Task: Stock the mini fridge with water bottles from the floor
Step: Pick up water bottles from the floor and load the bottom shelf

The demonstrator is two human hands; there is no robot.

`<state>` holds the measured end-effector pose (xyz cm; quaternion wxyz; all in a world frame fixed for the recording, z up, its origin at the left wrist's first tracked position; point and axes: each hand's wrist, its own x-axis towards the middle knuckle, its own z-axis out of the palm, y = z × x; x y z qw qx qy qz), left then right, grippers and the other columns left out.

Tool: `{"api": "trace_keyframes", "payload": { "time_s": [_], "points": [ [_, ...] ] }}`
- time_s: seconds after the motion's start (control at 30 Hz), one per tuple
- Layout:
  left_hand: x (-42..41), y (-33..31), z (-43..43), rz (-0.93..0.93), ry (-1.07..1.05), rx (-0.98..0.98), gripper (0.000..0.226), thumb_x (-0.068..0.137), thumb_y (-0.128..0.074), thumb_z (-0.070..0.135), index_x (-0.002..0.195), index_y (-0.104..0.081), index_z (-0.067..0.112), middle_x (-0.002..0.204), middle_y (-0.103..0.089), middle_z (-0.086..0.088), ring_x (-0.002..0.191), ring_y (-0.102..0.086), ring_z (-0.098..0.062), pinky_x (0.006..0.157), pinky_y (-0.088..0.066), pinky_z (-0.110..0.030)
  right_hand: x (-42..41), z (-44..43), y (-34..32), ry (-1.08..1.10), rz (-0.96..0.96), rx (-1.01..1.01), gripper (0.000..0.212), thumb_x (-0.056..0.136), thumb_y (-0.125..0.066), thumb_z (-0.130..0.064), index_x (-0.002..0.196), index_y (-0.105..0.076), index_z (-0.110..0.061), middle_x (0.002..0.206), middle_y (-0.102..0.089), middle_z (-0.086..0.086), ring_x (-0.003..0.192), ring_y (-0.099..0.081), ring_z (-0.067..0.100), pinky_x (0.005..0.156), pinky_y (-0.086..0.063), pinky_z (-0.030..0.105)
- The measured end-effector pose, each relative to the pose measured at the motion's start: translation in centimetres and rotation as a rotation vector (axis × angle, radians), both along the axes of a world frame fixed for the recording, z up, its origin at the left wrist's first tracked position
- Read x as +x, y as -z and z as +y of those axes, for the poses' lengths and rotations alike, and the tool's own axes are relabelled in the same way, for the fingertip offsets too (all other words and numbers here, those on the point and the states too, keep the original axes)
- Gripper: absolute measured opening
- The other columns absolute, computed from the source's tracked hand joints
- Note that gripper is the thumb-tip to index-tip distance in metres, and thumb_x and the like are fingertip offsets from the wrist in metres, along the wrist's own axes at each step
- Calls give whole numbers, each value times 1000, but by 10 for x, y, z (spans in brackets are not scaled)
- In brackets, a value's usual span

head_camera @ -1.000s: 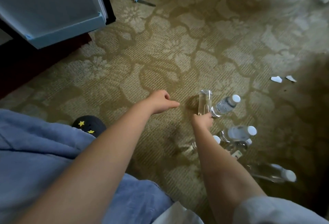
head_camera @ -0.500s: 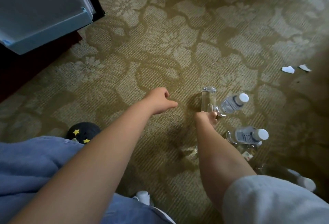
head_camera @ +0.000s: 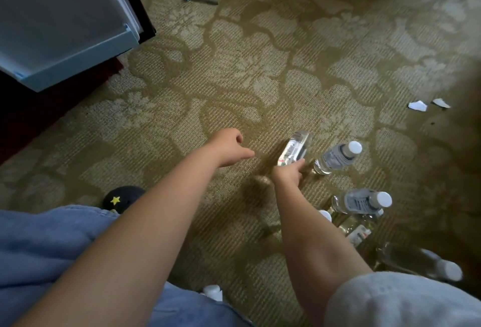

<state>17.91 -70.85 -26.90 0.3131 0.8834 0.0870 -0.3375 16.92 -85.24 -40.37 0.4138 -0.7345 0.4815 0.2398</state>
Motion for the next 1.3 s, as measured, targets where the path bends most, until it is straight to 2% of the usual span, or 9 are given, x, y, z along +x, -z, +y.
{"api": "trace_keyframes", "payload": {
  "time_s": [0.33,0.43,0.57,0.7,0.83,1.0,1.17,1.23,1.3],
  "points": [
    [-6,-27,30,-41,-63,8,56,84,-69,26,134,-47,11,134,-51,-8,114,-52,-24,93,-46,-35,25,10,-52,-187,-319,-144,39,93,-54,-32,125,-54,-9,119,-59,8,105,-56,26,83,-44,32],
    [-8,-35,37,-67,-63,-2,60,83,-70,22,136,-44,11,137,-48,-9,119,-51,-24,92,-45,-33,30,21,-72,-319,-494,-7,47,86,-63,-33,125,-58,-7,116,-63,6,102,-60,22,84,-53,36],
    [-13,-43,44,-62,-51,-24,76,79,-74,17,144,-34,14,145,-41,-8,126,-46,-26,94,-44,-35,33,33,-118,-489,-650,332,18,75,-65,-14,89,-70,-3,84,-65,6,72,-54,15,55,-41,23],
    [-21,-43,45,10,-33,-95,92,72,-80,19,147,-28,15,144,-42,-7,126,-46,-27,99,-43,-40,30,38,-151,-468,-681,620,18,54,-55,-12,68,-67,-11,62,-63,-5,56,-52,8,48,-39,17],
    [-27,-36,34,3,-53,-165,84,65,-85,24,136,-41,13,128,-55,-5,114,-55,-23,98,-46,-39,22,32,-153,-344,-689,802,20,52,-50,-8,62,-65,-14,63,-58,-2,56,-47,11,46,-33,19],
    [-26,-30,14,-79,23,91,85,62,-83,43,130,-42,12,126,-52,-6,108,-52,-24,86,-48,-37,8,13,-121,10,-665,878,12,86,-53,-23,86,-62,-14,72,-54,0,61,-50,13,59,-44,25],
    [-23,-34,-2,-108,60,143,89,67,-80,44,137,-36,9,135,-46,-9,121,-47,-27,88,-43,-35,1,-26,-69,549,-439,493,22,90,-55,-17,111,-50,-11,70,-46,0,56,-43,11,48,-37,22],
    [-22,-34,-8,-124,67,154,84,66,-81,45,131,-41,11,131,-50,-8,116,-50,-25,85,-44,-34,-3,-41,-56,644,-402,348,49,89,-59,-17,133,-38,-11,102,-54,7,89,-56,20,75,-46,30],
    [-21,-33,-11,-130,79,162,84,65,-81,45,131,-41,12,130,-51,-8,115,-51,-25,85,-45,-35,-6,-54,-46,683,-395,236,74,87,-66,-16,146,-22,-8,137,-46,14,124,-48,29,101,-38,39]
  ]
}}
